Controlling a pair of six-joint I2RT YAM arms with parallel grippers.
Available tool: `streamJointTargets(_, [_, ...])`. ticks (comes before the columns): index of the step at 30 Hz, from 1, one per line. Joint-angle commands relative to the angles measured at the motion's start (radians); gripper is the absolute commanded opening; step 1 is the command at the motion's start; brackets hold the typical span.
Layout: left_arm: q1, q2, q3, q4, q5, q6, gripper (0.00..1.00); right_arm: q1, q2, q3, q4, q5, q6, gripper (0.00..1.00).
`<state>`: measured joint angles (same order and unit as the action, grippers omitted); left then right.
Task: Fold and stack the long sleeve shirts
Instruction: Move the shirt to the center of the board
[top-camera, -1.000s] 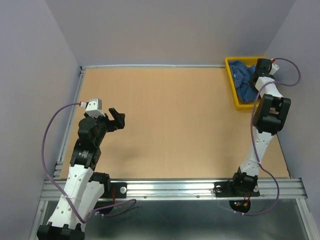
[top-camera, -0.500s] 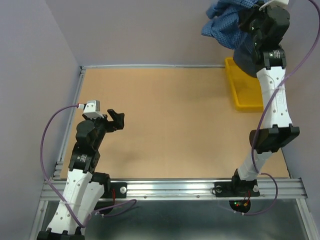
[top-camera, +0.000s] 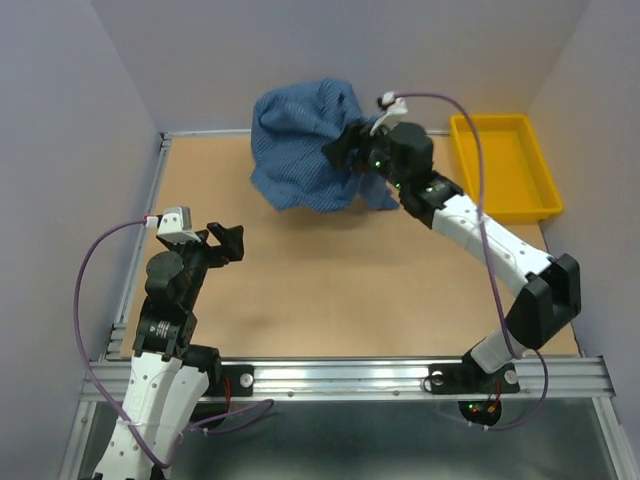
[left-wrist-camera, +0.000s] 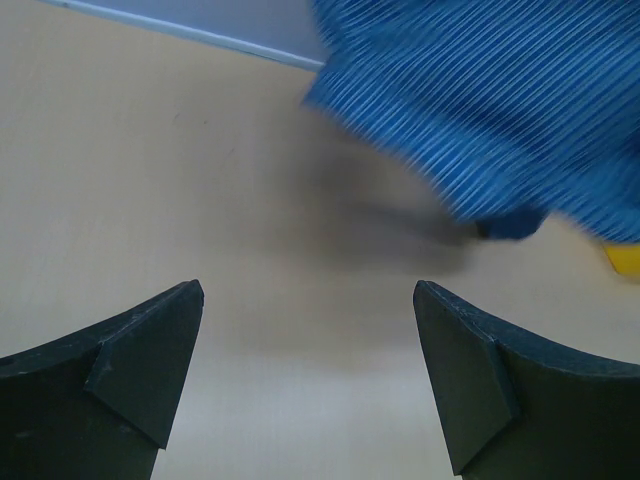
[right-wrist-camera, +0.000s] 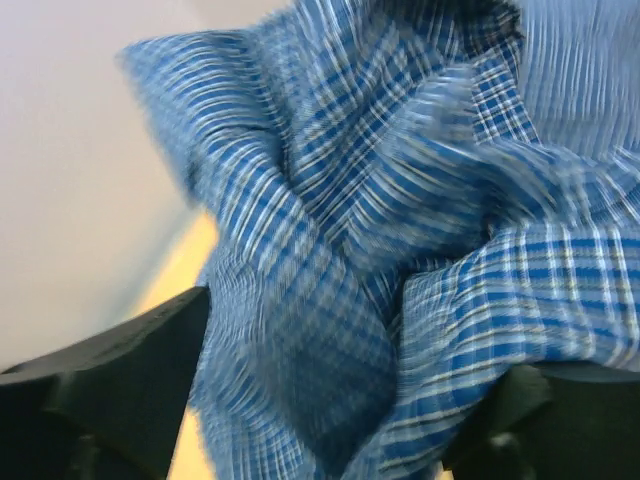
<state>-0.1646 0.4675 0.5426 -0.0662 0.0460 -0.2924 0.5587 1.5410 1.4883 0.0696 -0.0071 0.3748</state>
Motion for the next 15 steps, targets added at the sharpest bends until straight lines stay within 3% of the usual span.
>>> streamJointTargets(1, [-0.006,-0.020,0.017,-0.018,-0.035,-0.050,0.99,0.096,0.027,-0.172,0.039,0.044,0.091,0.98])
streamJointTargets(6, [-0.006,-0.017,0.030,-0.107,-0.031,-0.206,0.99,0.124,-0.033,-0.295,-0.066,0.122,0.107,1.00])
streamJointTargets(15, [-0.006,0.112,-0.003,-0.172,-0.052,-0.402,0.99,0.122,-0.188,-0.361,-0.287,0.232,0.032,1.00])
